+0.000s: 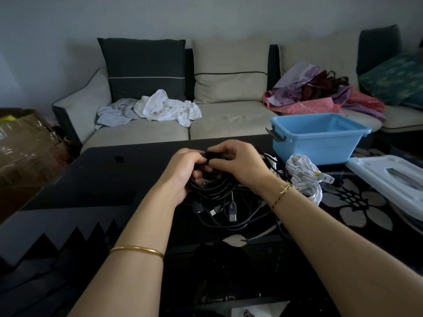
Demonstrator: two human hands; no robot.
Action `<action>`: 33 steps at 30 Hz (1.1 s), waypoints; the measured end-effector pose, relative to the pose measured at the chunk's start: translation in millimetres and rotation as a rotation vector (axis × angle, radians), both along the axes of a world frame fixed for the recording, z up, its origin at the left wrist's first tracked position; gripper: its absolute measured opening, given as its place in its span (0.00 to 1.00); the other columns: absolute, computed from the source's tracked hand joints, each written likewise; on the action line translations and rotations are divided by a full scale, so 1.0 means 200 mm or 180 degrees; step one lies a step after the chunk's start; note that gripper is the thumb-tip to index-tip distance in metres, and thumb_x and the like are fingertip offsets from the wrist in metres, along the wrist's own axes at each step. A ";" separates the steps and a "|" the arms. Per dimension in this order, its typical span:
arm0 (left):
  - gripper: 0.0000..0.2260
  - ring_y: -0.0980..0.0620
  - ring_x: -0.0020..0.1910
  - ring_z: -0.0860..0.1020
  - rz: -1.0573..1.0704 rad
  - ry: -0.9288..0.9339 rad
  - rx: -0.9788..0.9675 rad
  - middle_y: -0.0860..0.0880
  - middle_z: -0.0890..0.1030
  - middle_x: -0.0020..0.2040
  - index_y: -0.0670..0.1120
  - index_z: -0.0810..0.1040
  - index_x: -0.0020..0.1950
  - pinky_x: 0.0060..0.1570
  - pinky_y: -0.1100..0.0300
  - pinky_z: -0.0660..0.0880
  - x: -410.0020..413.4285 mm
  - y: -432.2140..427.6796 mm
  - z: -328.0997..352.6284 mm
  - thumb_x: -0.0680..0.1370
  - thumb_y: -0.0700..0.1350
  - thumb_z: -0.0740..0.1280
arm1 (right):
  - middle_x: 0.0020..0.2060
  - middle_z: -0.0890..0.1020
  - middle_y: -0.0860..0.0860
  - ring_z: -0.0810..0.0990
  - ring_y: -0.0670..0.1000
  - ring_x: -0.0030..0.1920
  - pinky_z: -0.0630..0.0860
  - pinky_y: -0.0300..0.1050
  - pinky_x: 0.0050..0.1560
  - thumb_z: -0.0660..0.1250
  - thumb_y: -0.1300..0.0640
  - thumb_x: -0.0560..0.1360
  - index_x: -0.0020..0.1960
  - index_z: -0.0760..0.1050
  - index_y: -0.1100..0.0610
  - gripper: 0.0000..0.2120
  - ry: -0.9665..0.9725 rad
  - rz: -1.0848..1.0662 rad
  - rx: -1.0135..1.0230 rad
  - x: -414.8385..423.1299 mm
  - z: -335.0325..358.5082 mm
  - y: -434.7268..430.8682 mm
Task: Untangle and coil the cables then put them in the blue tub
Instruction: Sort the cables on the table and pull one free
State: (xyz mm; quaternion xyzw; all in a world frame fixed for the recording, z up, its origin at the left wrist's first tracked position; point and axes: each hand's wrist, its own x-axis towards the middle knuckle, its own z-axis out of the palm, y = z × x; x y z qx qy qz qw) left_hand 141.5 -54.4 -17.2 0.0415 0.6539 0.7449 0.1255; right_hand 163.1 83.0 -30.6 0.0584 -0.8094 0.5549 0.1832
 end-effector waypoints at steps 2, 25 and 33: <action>0.05 0.56 0.21 0.64 -0.0022 0.0026 -0.0082 0.45 0.75 0.29 0.41 0.73 0.46 0.22 0.65 0.62 0.01 -0.01 0.00 0.77 0.36 0.58 | 0.45 0.83 0.55 0.82 0.49 0.44 0.79 0.42 0.51 0.73 0.66 0.71 0.53 0.79 0.61 0.11 -0.0110 -0.0015 -0.0166 0.00 -0.01 -0.02; 0.12 0.47 0.41 0.81 0.0428 0.0102 -0.0074 0.42 0.82 0.46 0.43 0.74 0.56 0.45 0.52 0.79 -0.36 0.16 -0.07 0.82 0.49 0.58 | 0.42 0.79 0.63 0.80 0.63 0.41 0.80 0.65 0.46 0.64 0.59 0.79 0.53 0.74 0.70 0.12 -0.1284 -0.0083 -0.0375 -0.26 0.02 0.12; 0.10 0.41 0.59 0.75 0.0002 0.0477 -0.2731 0.41 0.76 0.57 0.41 0.76 0.55 0.58 0.54 0.73 -0.44 0.00 -0.38 0.77 0.45 0.66 | 0.47 0.80 0.61 0.81 0.65 0.51 0.79 0.63 0.50 0.66 0.59 0.76 0.37 0.71 0.61 0.11 -0.1289 -0.1019 -0.0644 -0.66 -0.14 0.10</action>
